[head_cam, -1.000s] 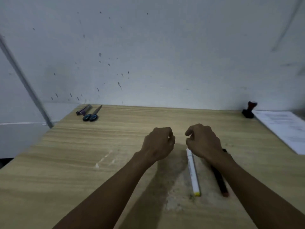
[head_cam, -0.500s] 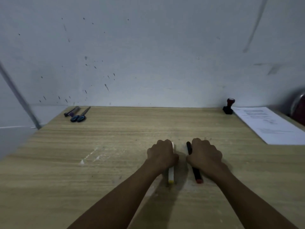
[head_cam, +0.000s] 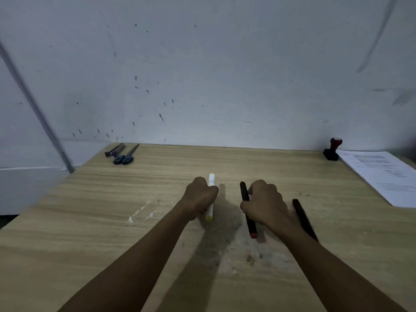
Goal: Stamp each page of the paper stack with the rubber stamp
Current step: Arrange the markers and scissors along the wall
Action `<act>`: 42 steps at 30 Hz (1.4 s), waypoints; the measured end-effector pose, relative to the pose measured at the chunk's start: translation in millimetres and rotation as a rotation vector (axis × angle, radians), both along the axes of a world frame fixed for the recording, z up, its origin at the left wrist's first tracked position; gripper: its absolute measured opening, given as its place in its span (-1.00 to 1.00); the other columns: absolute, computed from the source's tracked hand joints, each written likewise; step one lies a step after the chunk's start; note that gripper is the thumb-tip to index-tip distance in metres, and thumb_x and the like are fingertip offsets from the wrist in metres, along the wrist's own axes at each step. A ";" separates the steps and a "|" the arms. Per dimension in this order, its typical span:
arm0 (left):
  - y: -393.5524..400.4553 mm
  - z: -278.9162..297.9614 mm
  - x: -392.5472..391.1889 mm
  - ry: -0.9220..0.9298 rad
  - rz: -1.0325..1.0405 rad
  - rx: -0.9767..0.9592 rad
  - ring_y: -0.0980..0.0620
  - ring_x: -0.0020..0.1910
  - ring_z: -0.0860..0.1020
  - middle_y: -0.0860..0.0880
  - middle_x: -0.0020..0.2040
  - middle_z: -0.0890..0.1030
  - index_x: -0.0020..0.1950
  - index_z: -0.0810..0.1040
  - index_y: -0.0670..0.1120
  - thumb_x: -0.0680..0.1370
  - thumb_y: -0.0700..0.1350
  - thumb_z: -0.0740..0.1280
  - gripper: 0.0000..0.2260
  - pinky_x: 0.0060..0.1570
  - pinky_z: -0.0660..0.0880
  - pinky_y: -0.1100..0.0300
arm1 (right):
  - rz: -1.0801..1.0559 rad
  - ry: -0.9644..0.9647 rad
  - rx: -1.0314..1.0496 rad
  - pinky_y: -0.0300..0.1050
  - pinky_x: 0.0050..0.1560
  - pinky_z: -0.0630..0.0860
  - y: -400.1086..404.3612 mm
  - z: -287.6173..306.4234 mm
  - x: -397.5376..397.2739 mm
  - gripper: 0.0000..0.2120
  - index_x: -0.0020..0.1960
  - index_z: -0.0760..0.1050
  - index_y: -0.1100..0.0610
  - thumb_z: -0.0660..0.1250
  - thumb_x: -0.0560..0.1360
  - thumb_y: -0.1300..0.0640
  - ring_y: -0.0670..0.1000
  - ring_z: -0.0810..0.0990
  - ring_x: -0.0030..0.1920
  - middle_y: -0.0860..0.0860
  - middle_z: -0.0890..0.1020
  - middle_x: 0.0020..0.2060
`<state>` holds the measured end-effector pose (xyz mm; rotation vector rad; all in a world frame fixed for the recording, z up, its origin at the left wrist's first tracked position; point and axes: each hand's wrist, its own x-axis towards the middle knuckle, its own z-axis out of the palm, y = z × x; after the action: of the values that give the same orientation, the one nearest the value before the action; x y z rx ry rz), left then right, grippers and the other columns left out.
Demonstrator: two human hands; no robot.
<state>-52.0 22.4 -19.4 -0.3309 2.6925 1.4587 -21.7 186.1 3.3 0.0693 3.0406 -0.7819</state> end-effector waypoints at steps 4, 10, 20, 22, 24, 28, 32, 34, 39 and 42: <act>-50.7 9.5 -13.8 0.021 0.069 -0.042 -0.21 -0.27 0.55 -0.32 -0.06 0.58 -0.09 0.46 -0.26 0.43 -0.12 0.25 -0.80 -0.51 0.29 0.28 | 0.056 0.002 -0.053 0.00 -0.19 0.61 -38.1 7.1 -14.6 -0.74 -0.03 0.37 0.10 0.41 0.39 0.16 0.10 0.58 -0.18 0.06 0.50 -0.15; -129.9 18.7 -39.2 0.098 0.155 -0.282 -0.12 -0.25 0.52 -0.20 -0.15 0.54 -0.19 0.39 -0.19 0.36 -0.09 0.28 -0.81 -0.36 0.34 0.18 | 0.127 -0.027 -0.119 0.12 -0.13 0.66 -105.3 11.8 -42.2 -0.71 0.03 0.41 0.13 0.40 0.35 0.17 0.14 0.61 -0.18 0.05 0.49 -0.15; -222.6 4.8 -121.1 0.110 0.213 -0.648 -0.05 -0.12 0.45 -0.10 0.06 0.52 0.14 0.49 -0.12 0.48 -0.17 0.32 -0.76 -0.23 0.36 0.12 | 0.226 0.031 -0.192 -0.03 -0.12 0.56 -211.5 -4.2 -133.8 -0.73 0.12 0.45 0.14 0.36 0.43 0.24 0.10 0.53 -0.07 0.00 0.39 -0.09; -231.0 2.0 -140.2 0.118 0.194 -0.677 -0.09 -0.06 0.49 -0.13 0.09 0.52 0.08 0.48 -0.12 0.47 -0.19 0.31 -0.80 -0.24 0.33 0.11 | 0.229 0.045 -0.209 -0.03 -0.10 0.58 -228.9 -7.2 -154.4 -0.78 0.07 0.47 0.15 0.36 0.43 0.26 0.11 0.54 -0.07 0.00 0.38 -0.11; -236.3 1.2 -156.1 0.127 0.170 -0.707 -0.12 -0.01 0.50 -0.16 0.08 0.52 -0.01 0.41 -0.12 0.49 -0.20 0.28 -0.89 -0.24 0.30 0.10 | 0.238 0.062 -0.222 -0.01 -0.08 0.59 -244.5 -10.7 -172.8 -0.81 0.03 0.47 0.15 0.36 0.43 0.27 0.11 0.55 -0.05 0.02 0.40 -0.06; -244.0 -2.9 -180.9 0.159 0.171 -0.770 -0.14 -0.03 0.49 -0.19 0.07 0.52 0.05 0.42 -0.16 0.50 -0.19 0.28 -0.85 -0.20 0.29 0.09 | 0.254 0.084 -0.198 -0.02 -0.14 0.58 -270.4 -23.7 -207.4 -0.81 0.01 0.45 0.15 0.36 0.44 0.31 0.08 0.54 -0.08 0.02 0.41 -0.06; -249.1 -13.2 -192.2 0.167 0.163 -0.817 -0.18 0.05 0.50 -0.20 0.08 0.53 0.15 0.45 -0.20 0.52 -0.18 0.27 -0.77 -0.17 0.28 0.10 | 0.275 0.115 -0.187 -0.12 -0.28 0.44 -288.5 -32.2 -230.1 -0.83 0.03 0.47 0.16 0.32 0.45 0.29 0.10 0.52 -0.08 0.04 0.42 -0.05; -251.2 -14.8 -195.7 0.178 0.162 -0.798 -0.19 0.06 0.50 -0.21 0.08 0.53 0.17 0.45 -0.21 0.53 -0.17 0.27 -0.76 -0.15 0.29 0.10 | 0.278 0.134 -0.199 -0.12 -0.28 0.44 -296.8 -35.3 -238.2 -0.83 0.02 0.48 0.17 0.33 0.44 0.28 0.13 0.55 -0.06 0.08 0.47 -0.01; -255.9 -14.8 -199.9 0.168 0.154 -0.729 -0.21 0.05 0.50 -0.23 0.07 0.52 0.08 0.42 -0.19 0.55 -0.12 0.28 -0.82 -0.13 0.33 0.08 | 0.288 0.168 -0.228 -0.14 -0.30 0.44 -310.8 -44.4 -251.6 -0.88 -0.08 0.46 0.17 0.35 0.44 0.32 0.12 0.55 -0.12 0.13 0.52 -0.03; -256.9 -13.0 -199.1 0.168 0.137 -0.714 -0.21 0.04 0.51 -0.24 0.07 0.52 -0.01 0.36 -0.15 0.56 -0.07 0.29 -0.82 -0.15 0.33 0.08 | 0.279 0.174 -0.260 -0.09 -0.26 0.50 -313.6 -46.0 -256.1 -0.87 -0.07 0.47 0.18 0.39 0.44 0.30 0.13 0.57 -0.10 0.13 0.54 -0.03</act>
<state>-251.1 -234.6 -32.4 -0.4416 3.3003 0.4983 -277.8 -127.5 -42.7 -0.4339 2.9715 -1.1987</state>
